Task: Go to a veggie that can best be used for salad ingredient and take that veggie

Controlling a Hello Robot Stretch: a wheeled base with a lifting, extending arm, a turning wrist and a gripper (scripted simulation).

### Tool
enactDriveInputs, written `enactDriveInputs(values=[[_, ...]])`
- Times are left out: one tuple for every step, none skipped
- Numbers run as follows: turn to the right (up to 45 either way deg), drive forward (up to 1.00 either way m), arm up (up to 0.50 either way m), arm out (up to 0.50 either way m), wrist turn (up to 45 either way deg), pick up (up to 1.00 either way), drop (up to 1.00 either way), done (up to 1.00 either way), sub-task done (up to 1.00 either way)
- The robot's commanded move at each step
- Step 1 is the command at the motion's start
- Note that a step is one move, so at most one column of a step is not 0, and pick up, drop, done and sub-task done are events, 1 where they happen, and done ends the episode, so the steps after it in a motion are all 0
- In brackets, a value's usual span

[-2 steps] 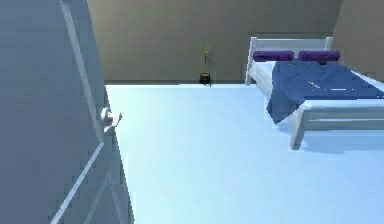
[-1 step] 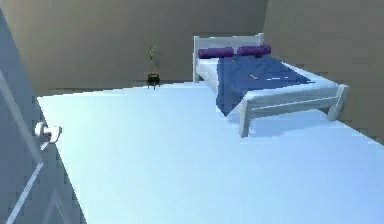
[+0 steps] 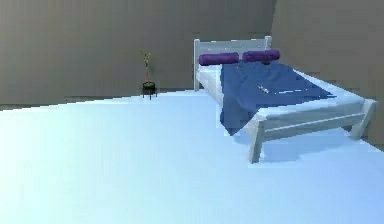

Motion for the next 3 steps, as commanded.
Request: enactDriveInputs(values=[[-21.0,0.0,0.0,0.0,0.0,0.0,0.0,0.0,0.0],[0.0,0.65,0.0,0.0,0.0,0.0,0.0,0.0,0.0],[-15.0,0.0,0.0,0.0,0.0,0.0,0.0,0.0,0.0]])
